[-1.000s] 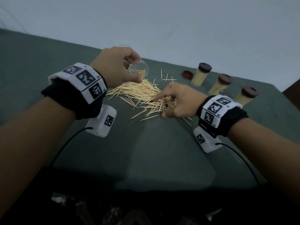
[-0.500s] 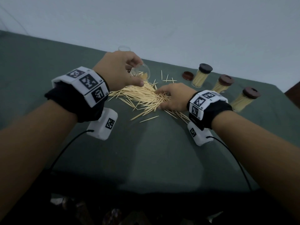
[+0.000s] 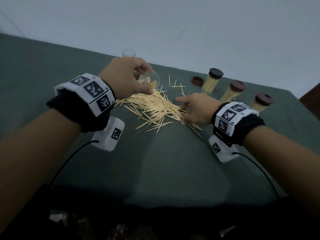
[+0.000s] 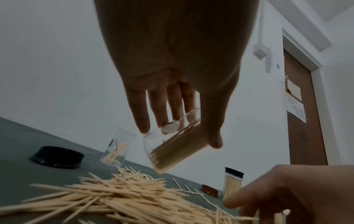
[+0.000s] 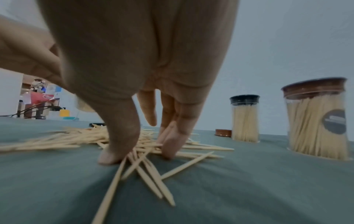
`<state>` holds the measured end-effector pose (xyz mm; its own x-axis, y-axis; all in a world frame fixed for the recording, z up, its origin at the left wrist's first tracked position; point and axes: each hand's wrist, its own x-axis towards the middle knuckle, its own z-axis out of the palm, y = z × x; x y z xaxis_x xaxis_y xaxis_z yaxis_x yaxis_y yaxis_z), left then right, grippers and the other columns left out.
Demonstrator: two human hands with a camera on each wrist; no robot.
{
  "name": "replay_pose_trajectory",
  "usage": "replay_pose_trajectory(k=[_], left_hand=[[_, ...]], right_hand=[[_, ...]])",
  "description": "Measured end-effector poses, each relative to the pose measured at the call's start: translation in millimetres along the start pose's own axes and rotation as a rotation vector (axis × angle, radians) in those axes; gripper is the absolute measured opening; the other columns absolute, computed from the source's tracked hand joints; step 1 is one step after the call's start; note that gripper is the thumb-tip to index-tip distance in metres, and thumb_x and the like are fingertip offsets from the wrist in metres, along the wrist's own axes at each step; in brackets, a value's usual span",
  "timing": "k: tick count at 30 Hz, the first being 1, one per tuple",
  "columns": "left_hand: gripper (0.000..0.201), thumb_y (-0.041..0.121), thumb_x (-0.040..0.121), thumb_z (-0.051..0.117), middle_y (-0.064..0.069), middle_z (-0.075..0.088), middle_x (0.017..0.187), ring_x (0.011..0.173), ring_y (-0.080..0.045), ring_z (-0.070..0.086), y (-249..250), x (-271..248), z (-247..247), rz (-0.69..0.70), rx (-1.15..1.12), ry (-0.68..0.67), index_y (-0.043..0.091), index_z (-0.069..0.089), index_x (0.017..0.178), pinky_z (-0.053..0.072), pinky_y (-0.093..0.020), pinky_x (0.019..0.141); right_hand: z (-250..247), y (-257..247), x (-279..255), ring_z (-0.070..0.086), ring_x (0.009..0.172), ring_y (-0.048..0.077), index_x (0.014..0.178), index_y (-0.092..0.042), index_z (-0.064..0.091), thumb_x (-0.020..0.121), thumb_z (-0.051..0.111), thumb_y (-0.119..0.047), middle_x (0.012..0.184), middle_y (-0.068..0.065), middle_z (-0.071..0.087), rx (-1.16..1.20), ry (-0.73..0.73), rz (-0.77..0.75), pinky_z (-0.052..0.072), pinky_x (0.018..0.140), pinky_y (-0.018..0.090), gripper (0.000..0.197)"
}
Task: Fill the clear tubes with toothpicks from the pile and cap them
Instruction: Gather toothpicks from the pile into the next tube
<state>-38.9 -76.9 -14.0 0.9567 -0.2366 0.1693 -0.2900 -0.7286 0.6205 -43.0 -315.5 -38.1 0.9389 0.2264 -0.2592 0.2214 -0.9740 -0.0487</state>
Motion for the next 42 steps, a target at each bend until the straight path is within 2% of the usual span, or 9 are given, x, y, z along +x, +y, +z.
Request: replay_pose_trajectory(k=[3,5,8,12,19,24,34,38,42], left_hand=[[0.057,0.038,0.068,0.086,0.012,0.067,0.109,0.103,-0.007,0.063,-3,-1,1,-0.001,0.006,-0.004,0.025,0.063,0.119,0.047,-0.025,0.095],[0.057,0.039,0.068,0.086,0.012,0.067,0.108,0.103,-0.007,0.063,-5,-2,0,-0.002,0.011,-0.002,0.025,0.063,0.118,0.049,-0.028,0.097],[0.056,0.039,0.068,0.086,0.013,0.067,0.108,0.103,-0.007,0.063,-6,1,-1,-0.006,0.018,0.007,0.026,0.063,0.117,0.048,-0.027,0.096],[0.057,0.039,0.066,0.087,0.014,0.067,0.107,0.103,-0.006,0.063,-8,5,-1,-0.006,0.009,0.009,0.027,0.064,0.117,0.049,-0.029,0.096],[0.057,0.039,0.066,0.087,0.014,0.067,0.108,0.101,-0.005,0.063,-10,8,1,-0.001,0.027,-0.003,0.027,0.064,0.116,0.047,-0.023,0.091],[0.057,0.039,0.064,0.087,0.013,0.067,0.107,0.104,-0.006,0.063,-10,12,-2,0.0,0.026,-0.004,0.026,0.064,0.115,0.05,-0.029,0.096],[0.058,0.038,0.065,0.087,0.01,0.066,0.111,0.105,-0.008,0.063,-7,25,-6,0.027,0.079,-0.026,0.025,0.063,0.117,0.046,-0.02,0.088],[0.061,0.039,0.065,0.087,0.009,0.067,0.112,0.106,-0.01,0.063,-14,21,-3,0.002,0.024,0.007,0.023,0.063,0.119,0.05,-0.028,0.095],[0.058,0.038,0.067,0.086,0.011,0.067,0.112,0.105,-0.007,0.063,-17,16,-1,0.0,0.032,0.038,0.024,0.063,0.119,0.045,-0.019,0.089]], right_hand=[[5,-9,7,0.061,0.104,0.021,0.129,-0.022,0.057,0.079,0.078,-0.023,0.117,-0.001,0.064,0.078,0.098,-0.079,0.05,0.094,0.038,0.054],[6,-13,12,0.06,0.103,0.022,0.125,-0.026,0.059,0.08,0.076,-0.023,0.114,0.001,0.064,0.088,0.126,-0.125,0.05,0.092,0.037,0.048],[7,-14,17,0.05,0.12,0.023,0.139,-0.041,0.044,0.078,0.07,-0.041,0.128,0.001,0.055,0.014,0.122,-0.135,0.045,0.099,0.039,0.066],[9,-17,24,0.047,0.127,0.025,0.147,-0.038,0.032,0.07,0.065,-0.052,0.14,0.002,0.049,0.028,0.021,-0.114,0.044,0.103,0.041,0.085],[6,-27,36,0.052,0.123,0.021,0.141,-0.03,0.047,0.084,0.066,-0.045,0.135,0.001,0.056,0.03,0.111,-0.168,0.043,0.101,0.031,0.062],[4,-28,38,0.056,0.119,0.02,0.133,-0.03,0.057,0.087,0.068,-0.037,0.128,0.002,0.062,0.062,0.147,-0.171,0.042,0.097,0.027,0.048],[6,-22,40,0.058,0.114,0.024,0.127,-0.028,0.061,0.089,0.061,-0.031,0.12,0.002,0.067,0.084,0.223,-0.189,0.045,0.098,0.031,0.038],[6,-19,40,0.056,0.118,0.022,0.13,-0.029,0.059,0.09,0.062,-0.031,0.126,0.001,0.064,0.114,0.221,-0.182,0.043,0.102,0.033,0.04],[3,-14,39,0.053,0.122,0.021,0.133,-0.031,0.056,0.09,0.063,-0.03,0.131,0.0,0.061,0.134,0.202,-0.181,0.039,0.104,0.03,0.043]])
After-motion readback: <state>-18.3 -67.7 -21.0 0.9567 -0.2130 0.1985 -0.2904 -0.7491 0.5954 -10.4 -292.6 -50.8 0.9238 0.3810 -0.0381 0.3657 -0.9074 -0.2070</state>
